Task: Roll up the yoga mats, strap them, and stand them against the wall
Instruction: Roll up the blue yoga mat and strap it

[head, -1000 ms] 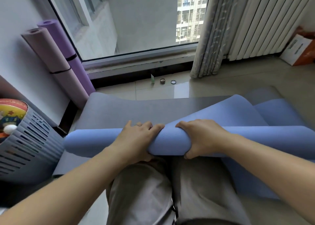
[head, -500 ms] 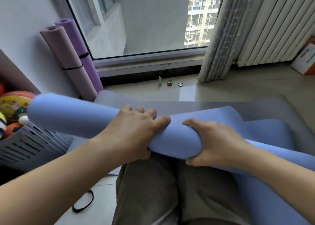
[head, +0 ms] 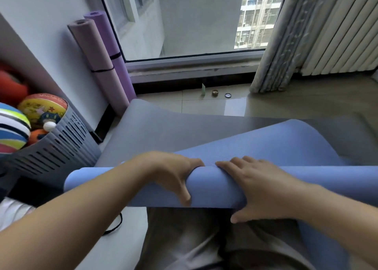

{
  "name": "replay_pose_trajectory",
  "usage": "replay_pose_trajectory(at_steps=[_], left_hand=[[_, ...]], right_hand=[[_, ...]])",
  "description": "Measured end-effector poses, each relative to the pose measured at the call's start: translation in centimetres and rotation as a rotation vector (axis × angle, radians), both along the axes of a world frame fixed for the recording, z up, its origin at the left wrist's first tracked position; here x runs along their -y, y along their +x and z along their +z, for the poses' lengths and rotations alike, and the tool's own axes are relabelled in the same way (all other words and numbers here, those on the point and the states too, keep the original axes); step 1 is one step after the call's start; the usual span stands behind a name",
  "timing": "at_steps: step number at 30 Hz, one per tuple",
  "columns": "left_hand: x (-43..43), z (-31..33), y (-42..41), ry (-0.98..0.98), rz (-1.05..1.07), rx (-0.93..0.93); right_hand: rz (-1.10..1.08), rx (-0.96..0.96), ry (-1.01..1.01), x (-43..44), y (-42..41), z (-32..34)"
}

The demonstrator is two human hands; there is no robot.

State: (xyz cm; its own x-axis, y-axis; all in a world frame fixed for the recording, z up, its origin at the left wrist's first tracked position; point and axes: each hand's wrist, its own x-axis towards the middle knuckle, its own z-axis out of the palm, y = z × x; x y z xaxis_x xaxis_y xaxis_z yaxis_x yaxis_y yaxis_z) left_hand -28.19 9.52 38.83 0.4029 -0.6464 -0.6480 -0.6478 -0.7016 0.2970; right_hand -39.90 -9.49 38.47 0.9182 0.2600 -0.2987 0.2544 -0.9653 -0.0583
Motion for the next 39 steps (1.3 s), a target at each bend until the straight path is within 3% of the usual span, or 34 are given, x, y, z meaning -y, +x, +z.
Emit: replay_pose_trajectory(at_steps=[3,6,10,13,15,18,24,29,39], left_hand=[[0.9,0.3,1.2,0.089,-0.023,-0.070],[0.8,0.3,1.6,0.089,-0.028,-0.011],[0.3,-1.5,-1.2,0.019,-0.144,0.506],[0.4,-3.0,-2.4,-0.067,-0.112,0.666],[0.1,-3.1,-2.0,-0.130,-0.078,0.666],[-0.2,-2.7,-1.7,-0.171,-0.056,0.681],[1.4,2.2,-1.0,-0.260,-0.058,0.870],[1.7,4.8,-1.7,-0.290,-0.048,0.784],[0.2,1.5,-6.0,-0.119,-0.185,0.394]], right_hand=[[-0.016,0.050,-0.060,-0.9,-0.2,-1.3],[-0.054,-0.006,0.033,-0.2,1.8,-1.0],[-0.113,-0.295,0.180,1.2,5.6,0.1],[-0.147,-0.425,0.221,1.5,7.2,0.3],[-0.128,-0.293,0.113,1.0,6.4,0.1],[-0.079,0.099,-0.060,-0.2,3.3,-1.3],[-0.066,0.298,-0.030,1.6,4.2,3.4],[-0.019,0.193,-0.076,2.3,4.2,7.2],[-0.031,-0.144,0.096,0.2,-1.2,1.0]])
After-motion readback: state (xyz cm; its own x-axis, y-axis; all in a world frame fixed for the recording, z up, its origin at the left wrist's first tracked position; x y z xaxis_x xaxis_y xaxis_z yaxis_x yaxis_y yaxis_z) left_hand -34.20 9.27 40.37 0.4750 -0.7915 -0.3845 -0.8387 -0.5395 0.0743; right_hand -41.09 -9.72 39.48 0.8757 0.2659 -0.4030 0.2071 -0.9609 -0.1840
